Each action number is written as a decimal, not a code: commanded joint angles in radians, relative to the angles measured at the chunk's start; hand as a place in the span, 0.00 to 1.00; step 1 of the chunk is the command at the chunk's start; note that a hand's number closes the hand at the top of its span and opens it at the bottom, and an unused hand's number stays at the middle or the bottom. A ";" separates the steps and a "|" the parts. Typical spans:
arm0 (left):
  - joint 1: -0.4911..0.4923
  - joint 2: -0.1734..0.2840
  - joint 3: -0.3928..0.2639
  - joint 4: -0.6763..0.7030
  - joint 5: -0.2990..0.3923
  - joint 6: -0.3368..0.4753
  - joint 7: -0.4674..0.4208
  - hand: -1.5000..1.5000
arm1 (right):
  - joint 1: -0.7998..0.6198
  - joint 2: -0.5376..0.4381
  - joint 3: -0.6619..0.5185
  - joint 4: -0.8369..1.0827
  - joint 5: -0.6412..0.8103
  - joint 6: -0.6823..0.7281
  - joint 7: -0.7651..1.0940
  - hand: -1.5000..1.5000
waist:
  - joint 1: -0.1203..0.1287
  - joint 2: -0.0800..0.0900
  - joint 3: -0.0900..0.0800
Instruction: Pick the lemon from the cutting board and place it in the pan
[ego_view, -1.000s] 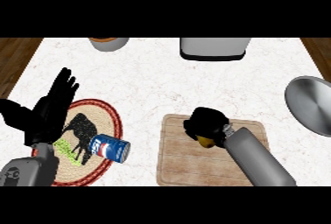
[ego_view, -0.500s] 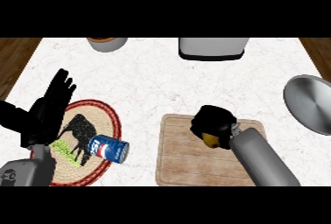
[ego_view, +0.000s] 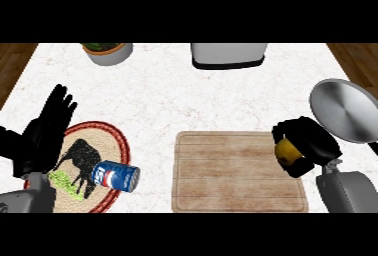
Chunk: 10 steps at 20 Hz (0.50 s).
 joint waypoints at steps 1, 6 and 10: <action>-0.008 -0.008 0.001 -0.001 -0.005 0.018 0.015 0.50 | 0.102 -0.044 -0.083 -0.264 -0.026 -0.073 0.049 1.00 | -0.009 0.000 0.000; 0.003 0.043 0.039 0.017 0.039 -0.053 0.006 0.50 | 0.198 -0.046 -0.174 -0.623 -0.117 0.013 0.102 1.00 | 0.015 0.005 -0.001; -0.052 -0.027 -0.006 0.083 -0.005 -0.009 -0.044 0.50 | 0.221 -0.016 -0.224 -0.830 -0.193 0.201 0.221 1.00 | 0.046 0.017 0.000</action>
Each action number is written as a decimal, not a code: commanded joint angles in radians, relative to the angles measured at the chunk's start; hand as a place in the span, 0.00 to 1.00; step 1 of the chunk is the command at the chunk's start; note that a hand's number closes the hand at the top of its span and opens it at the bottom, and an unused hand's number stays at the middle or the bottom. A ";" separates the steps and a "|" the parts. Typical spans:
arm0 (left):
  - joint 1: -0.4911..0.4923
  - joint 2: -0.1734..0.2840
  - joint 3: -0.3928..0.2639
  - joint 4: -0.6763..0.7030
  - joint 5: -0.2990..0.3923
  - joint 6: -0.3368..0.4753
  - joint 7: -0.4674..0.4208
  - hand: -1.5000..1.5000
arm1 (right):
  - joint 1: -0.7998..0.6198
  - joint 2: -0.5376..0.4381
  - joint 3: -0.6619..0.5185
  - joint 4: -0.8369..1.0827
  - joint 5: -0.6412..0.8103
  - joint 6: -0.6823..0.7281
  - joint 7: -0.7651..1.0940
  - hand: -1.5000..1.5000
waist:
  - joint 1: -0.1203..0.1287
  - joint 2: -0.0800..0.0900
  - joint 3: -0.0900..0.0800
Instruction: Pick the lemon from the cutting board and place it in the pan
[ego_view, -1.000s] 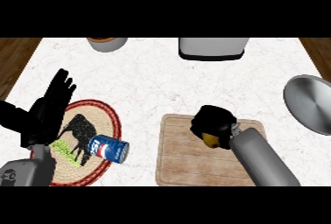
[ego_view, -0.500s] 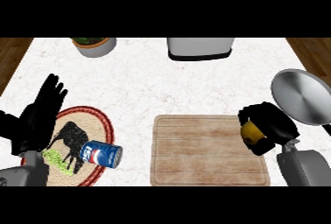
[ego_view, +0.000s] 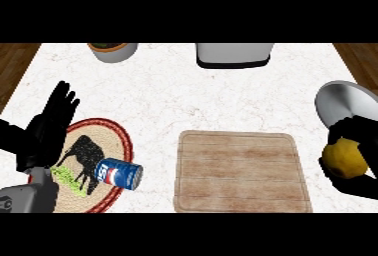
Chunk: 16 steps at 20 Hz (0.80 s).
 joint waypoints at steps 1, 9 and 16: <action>0.020 -0.029 -0.037 -0.019 -0.017 -0.008 -0.020 0.50 | 0.065 -0.010 -0.109 -0.216 -0.098 0.134 0.066 1.00 | 0.030 0.007 0.001; -0.026 -0.014 -0.007 0.039 -0.011 -0.028 -0.035 0.50 | -0.087 -0.099 -0.404 0.059 -0.257 0.092 0.028 1.00 | 0.043 0.013 0.002; -0.036 -0.021 -0.024 -0.006 -0.017 -0.025 0.014 0.50 | -0.274 -0.227 -0.487 0.517 -0.282 -0.076 -0.102 1.00 | 0.055 0.016 0.003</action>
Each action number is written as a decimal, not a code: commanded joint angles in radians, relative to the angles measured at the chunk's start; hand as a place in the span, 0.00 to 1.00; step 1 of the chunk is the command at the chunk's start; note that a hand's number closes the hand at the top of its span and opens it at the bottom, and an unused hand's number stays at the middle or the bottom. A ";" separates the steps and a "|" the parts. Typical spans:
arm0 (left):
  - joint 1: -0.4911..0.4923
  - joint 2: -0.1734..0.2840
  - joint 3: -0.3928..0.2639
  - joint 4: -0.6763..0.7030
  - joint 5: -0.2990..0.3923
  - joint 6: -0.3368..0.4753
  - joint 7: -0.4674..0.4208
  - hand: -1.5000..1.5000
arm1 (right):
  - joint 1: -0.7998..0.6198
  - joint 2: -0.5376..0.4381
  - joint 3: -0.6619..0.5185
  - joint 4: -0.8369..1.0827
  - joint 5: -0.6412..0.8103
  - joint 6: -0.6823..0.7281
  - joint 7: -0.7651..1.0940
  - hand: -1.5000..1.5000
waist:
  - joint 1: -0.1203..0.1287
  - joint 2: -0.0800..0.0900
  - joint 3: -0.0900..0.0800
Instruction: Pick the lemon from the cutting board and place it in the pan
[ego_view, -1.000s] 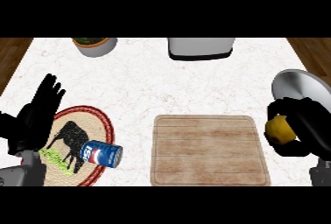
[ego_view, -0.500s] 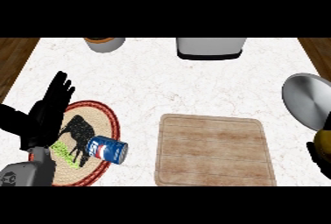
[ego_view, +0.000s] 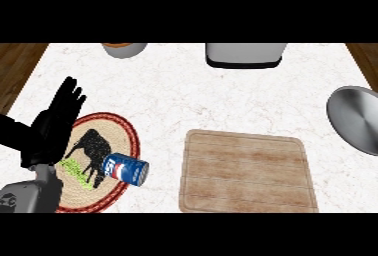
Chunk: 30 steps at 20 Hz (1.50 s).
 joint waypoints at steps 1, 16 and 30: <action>0.028 -0.012 0.008 0.013 0.018 -0.023 -0.039 0.50 | -0.066 -0.073 -0.056 0.268 -0.017 -0.099 -0.102 1.00 | 0.005 0.002 0.000; -0.039 -0.008 -0.005 0.027 -0.014 -0.020 -0.020 0.50 | -0.338 -0.227 -0.031 1.176 0.034 -0.453 -0.556 1.00 | 0.038 0.014 0.004; -0.080 -0.053 -0.032 0.055 -0.031 0.004 -0.018 0.50 | -0.432 -0.312 -0.040 1.505 0.075 -0.362 -0.462 0.00 | 0.045 0.025 0.007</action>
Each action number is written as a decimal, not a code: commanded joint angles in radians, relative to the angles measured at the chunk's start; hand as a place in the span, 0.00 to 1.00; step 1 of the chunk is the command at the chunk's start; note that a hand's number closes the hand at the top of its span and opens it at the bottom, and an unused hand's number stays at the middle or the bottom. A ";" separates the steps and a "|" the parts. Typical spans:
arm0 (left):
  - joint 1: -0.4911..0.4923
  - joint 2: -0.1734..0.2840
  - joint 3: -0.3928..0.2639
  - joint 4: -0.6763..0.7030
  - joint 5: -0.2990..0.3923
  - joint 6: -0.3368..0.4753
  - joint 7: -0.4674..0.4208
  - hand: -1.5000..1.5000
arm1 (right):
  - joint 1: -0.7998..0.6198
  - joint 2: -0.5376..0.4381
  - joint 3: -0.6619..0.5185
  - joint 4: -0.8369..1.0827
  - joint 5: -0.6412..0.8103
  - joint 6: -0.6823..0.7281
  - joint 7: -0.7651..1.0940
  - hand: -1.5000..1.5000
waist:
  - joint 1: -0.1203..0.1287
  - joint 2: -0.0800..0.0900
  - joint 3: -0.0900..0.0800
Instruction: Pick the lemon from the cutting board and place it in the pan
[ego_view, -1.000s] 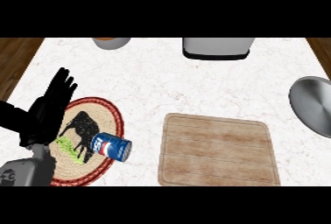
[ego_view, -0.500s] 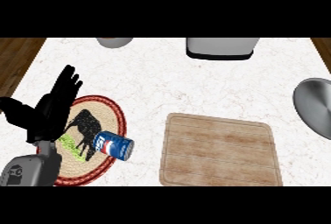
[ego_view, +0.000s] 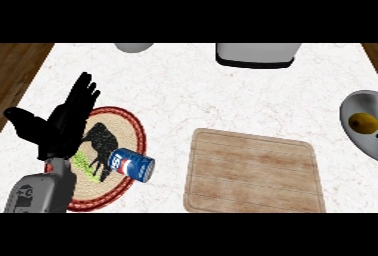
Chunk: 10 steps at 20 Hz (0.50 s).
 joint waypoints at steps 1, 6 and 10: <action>0.022 -0.007 -0.013 -0.007 -0.003 -0.006 0.001 0.50 | -0.021 -0.022 -0.009 0.063 -0.007 0.039 -0.025 0.00 | 0.007 0.000 0.001; 0.003 0.013 0.022 0.011 0.003 -0.004 -0.016 0.50 | -0.022 -0.070 -0.143 0.085 -0.154 0.162 -0.148 0.00 | -0.012 -0.003 0.002; 0.034 0.008 0.010 -0.018 0.003 -0.008 -0.010 0.50 | -0.013 -0.154 -0.238 0.127 -0.253 0.319 -0.160 0.00 | -0.014 -0.007 0.003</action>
